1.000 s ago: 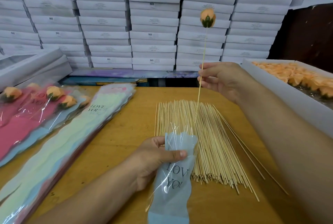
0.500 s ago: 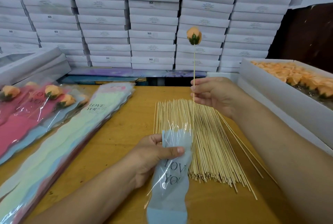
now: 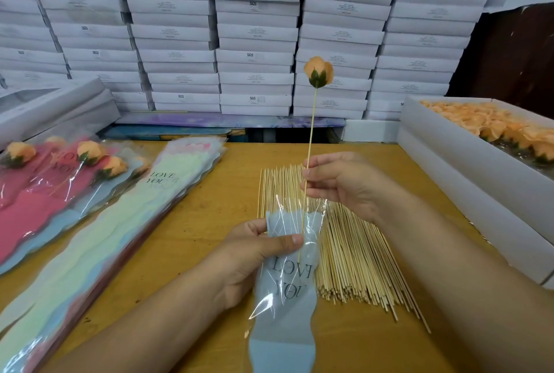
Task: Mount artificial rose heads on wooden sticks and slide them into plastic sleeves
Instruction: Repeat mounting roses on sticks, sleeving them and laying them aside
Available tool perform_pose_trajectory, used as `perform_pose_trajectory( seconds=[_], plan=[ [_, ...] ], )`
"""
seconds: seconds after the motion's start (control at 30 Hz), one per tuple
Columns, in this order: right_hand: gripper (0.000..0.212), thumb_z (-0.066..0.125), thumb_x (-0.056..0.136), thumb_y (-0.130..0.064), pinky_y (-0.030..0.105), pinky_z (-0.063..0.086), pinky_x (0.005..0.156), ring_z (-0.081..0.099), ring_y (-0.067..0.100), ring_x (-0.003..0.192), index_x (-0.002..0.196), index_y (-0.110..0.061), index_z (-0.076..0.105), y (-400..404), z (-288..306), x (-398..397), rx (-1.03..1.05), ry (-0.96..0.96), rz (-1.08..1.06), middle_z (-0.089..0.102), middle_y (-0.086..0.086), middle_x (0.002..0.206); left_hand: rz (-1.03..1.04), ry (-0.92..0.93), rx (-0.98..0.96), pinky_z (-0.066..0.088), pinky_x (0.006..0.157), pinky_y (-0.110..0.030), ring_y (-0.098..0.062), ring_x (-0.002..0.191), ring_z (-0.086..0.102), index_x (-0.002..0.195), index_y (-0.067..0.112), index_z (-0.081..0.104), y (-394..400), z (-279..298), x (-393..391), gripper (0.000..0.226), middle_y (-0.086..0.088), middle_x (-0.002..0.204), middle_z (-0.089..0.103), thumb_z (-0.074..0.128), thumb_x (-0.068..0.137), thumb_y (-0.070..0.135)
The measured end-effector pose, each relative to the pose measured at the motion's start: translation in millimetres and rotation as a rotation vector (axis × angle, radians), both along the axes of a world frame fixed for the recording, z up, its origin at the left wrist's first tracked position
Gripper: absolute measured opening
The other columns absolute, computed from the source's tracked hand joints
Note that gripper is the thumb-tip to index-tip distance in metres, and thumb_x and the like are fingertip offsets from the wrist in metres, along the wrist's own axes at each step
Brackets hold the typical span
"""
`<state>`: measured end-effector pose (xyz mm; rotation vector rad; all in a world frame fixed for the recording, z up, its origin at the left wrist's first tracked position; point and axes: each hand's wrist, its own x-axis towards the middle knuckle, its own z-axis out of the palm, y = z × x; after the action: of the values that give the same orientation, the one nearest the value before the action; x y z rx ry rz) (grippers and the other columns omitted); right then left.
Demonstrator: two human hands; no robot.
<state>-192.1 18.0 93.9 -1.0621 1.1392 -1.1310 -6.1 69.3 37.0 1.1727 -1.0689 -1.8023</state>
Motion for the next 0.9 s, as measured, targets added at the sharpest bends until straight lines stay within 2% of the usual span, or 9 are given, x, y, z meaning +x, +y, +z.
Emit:
perform_pose_trajectory(
  seconds=[0.2, 0.33, 0.47, 0.6, 0.73, 0.9],
  plan=[
    [0.017, 0.073, 0.08, 0.008, 0.019, 0.058, 0.058, 0.071, 0.014, 0.066, 0.093, -0.002, 0.069, 1, 0, -3, 0.029, 0.046, 0.045, 0.074, 0.008, 0.076, 0.008, -0.003, -0.018, 0.06, 0.085, -0.048, -0.038, 0.095, 0.073, 0.118, 0.001, 0.069, 2, 2, -1, 0.051, -0.022, 0.107, 0.075, 0.084, 0.069, 0.006],
    [0.02, 0.076, 0.08, 0.003, 0.019, 0.056, 0.059, 0.071, 0.011, 0.068, 0.097, -0.006, 0.069, 2, -2, -2, 0.037, 0.09, 0.04, 0.076, 0.004, 0.08, 0.01, 0.022, -0.033, 0.061, 0.08, -0.044, -0.034, 0.087, 0.073, 0.117, 0.0, 0.069, 3, 5, -2, 0.05, -0.023, 0.106, 0.075, 0.083, 0.068, 0.005],
    [0.021, 0.077, 0.079, 0.0, 0.026, 0.06, 0.076, 0.071, 0.014, 0.077, 0.096, -0.008, 0.07, 1, -4, -1, 0.034, 0.126, 0.056, 0.076, 0.003, 0.083, 0.015, 0.031, -0.042, 0.059, 0.082, -0.047, -0.036, 0.089, 0.071, 0.118, -0.003, 0.068, 4, 7, -2, 0.054, -0.025, 0.106, 0.074, 0.082, 0.067, 0.006],
    [0.009, 0.075, 0.083, -0.005, 0.021, 0.057, 0.064, 0.07, 0.011, 0.072, 0.09, -0.009, 0.072, 2, 0, -1, -0.004, 0.168, 0.082, 0.076, 0.003, 0.081, -0.016, 0.038, -0.031, 0.06, 0.082, -0.046, -0.036, 0.089, 0.072, 0.117, -0.002, 0.069, 6, 7, -3, 0.053, -0.026, 0.106, 0.074, 0.081, 0.066, 0.004],
    [0.004, 0.069, 0.092, -0.009, 0.022, 0.056, 0.064, 0.068, 0.012, 0.07, 0.095, -0.007, 0.07, -7, 11, -1, -0.058, 0.131, -0.062, 0.076, 0.007, 0.084, -0.056, 0.026, -0.02, 0.061, 0.084, -0.048, -0.039, 0.093, 0.072, 0.119, -0.002, 0.067, 9, 5, -5, 0.053, -0.026, 0.107, 0.074, 0.082, 0.069, 0.002],
    [0.001, 0.068, 0.093, -0.01, 0.02, 0.054, 0.057, 0.065, 0.012, 0.063, 0.092, -0.009, 0.068, -17, 26, 1, -0.078, 0.051, -0.17, 0.075, 0.005, 0.075, -0.077, 0.024, -0.027, 0.062, 0.079, -0.044, -0.037, 0.092, 0.074, 0.117, -0.001, 0.068, 10, 3, -5, 0.044, -0.025, 0.107, 0.074, 0.08, 0.075, 0.0]
  ],
)
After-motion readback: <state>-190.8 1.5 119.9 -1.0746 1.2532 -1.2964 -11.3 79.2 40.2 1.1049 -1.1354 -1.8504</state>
